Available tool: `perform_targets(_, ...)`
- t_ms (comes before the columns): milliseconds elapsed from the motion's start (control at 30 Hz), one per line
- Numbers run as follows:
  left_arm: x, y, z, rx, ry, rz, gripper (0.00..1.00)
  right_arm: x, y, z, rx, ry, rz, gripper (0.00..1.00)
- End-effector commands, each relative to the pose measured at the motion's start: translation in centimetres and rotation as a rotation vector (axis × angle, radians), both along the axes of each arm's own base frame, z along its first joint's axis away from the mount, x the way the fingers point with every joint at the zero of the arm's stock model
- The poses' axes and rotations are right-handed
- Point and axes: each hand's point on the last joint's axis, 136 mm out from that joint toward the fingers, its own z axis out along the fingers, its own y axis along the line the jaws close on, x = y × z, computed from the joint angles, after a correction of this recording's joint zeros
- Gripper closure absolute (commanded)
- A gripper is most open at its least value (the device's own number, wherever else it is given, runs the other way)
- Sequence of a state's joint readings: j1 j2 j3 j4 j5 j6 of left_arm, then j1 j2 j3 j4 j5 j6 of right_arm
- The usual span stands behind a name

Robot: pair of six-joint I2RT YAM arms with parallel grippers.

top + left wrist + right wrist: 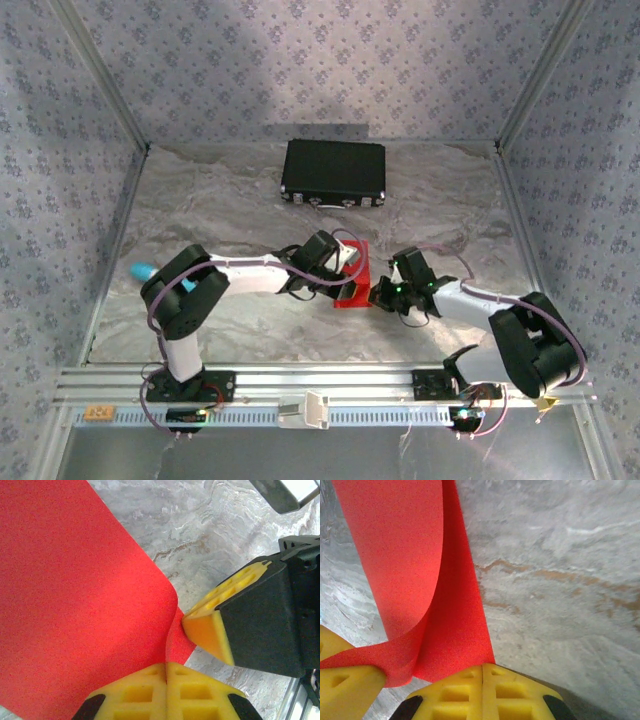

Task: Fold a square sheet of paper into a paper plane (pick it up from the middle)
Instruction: Fold the triangle a second time at the center of the table.

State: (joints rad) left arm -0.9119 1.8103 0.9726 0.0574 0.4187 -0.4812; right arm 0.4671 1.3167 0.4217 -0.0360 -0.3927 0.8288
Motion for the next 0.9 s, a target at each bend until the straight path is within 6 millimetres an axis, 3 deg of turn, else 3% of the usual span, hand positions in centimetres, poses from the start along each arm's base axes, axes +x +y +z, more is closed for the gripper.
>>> perform_targets(0, 0.6, -1.1, 1.0, -0.050, 0.010, -0.001, 1.00, -0.7, -1.4, -0.7, -0.063, 0.028, 0.010, 1.00)
perform_targets(400, 1.0, -1.1, 0.8, -0.054, 0.017, 0.021, 1.00, 1.1, 1.9, 2.6, 0.118, -0.069, 0.040, 0.97)
perform_targets(567, 1.0, -1.0, 0.7, -0.052, 0.019, 0.022, 1.00, 1.4, 2.4, 1.8, 0.137, -0.048, 0.029, 0.97)
perform_targets(867, 1.8, 0.1, 0.3, -0.018, 0.005, 0.052, 1.00, 0.2, 0.3, -0.9, 0.008, 0.038, 0.001, 0.98)
